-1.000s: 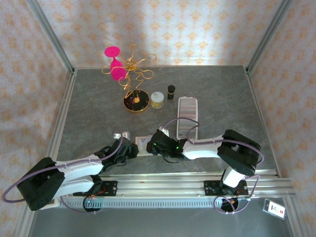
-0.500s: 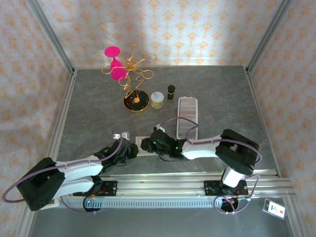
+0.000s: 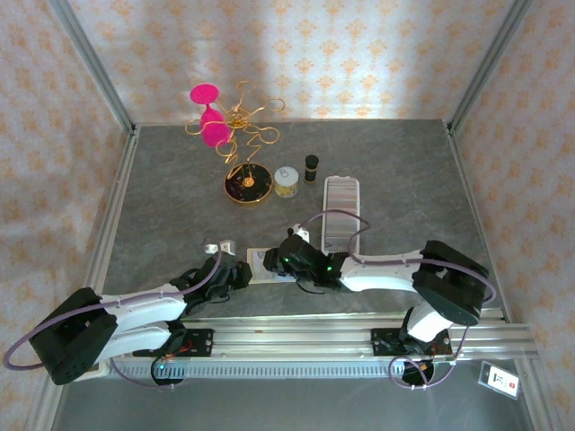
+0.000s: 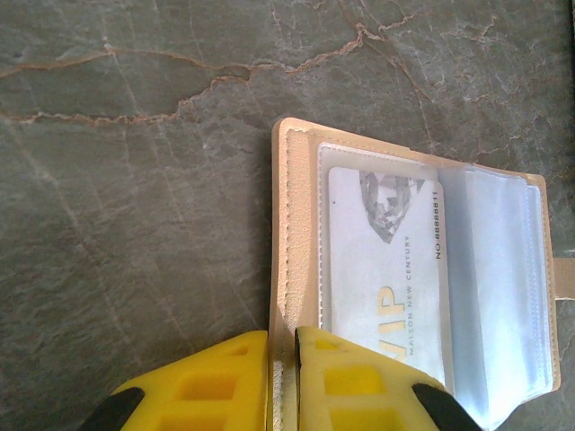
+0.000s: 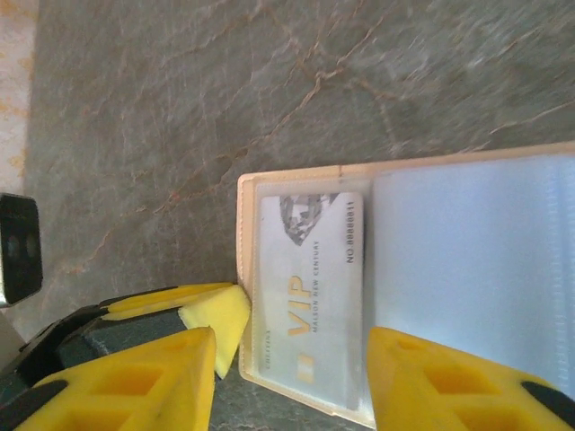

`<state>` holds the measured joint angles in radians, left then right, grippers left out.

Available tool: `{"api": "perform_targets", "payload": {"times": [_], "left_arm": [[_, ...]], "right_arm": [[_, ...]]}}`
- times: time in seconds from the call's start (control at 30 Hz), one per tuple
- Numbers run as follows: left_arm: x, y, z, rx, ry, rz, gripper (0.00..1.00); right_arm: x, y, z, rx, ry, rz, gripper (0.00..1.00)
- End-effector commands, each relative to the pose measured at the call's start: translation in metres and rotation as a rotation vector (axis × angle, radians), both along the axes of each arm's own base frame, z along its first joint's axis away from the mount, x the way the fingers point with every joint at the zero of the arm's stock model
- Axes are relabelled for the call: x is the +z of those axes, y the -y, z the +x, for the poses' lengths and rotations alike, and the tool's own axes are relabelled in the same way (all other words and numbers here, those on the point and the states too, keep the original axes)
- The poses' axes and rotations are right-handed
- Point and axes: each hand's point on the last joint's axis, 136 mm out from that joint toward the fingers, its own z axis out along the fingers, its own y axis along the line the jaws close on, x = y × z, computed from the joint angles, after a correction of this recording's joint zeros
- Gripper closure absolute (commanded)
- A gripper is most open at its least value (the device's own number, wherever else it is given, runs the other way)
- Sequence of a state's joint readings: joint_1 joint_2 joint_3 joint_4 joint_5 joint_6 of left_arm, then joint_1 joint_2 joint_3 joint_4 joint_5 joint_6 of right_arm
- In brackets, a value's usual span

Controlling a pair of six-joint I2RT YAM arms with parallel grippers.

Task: Put the credit cards into the card holder

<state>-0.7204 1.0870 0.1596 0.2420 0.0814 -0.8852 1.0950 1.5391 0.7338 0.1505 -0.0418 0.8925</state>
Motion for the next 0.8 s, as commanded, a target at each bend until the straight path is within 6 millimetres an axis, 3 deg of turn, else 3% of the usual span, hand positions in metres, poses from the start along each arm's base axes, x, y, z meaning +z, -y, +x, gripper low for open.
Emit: {"api": "perform_targets", "payload": {"times": [0.0, 0.5, 0.77], "left_arm": [[-0.015, 0.007, -0.021, -0.068, -0.086, -0.016, 0.86], [-0.013, 0.005, -0.021, -0.066, -0.081, -0.014, 0.86], [-0.017, 0.004, -0.024, -0.063, -0.087, -0.017, 0.86]], "right_arm": [[-0.02, 0.033, -0.002, -0.049, 0.017, -0.142, 0.49], [-0.063, 0.025, -0.01, 0.004, -0.073, -0.244, 0.48], [-0.048, -0.008, -0.01, 0.044, -0.07, -0.139, 0.47]]}}
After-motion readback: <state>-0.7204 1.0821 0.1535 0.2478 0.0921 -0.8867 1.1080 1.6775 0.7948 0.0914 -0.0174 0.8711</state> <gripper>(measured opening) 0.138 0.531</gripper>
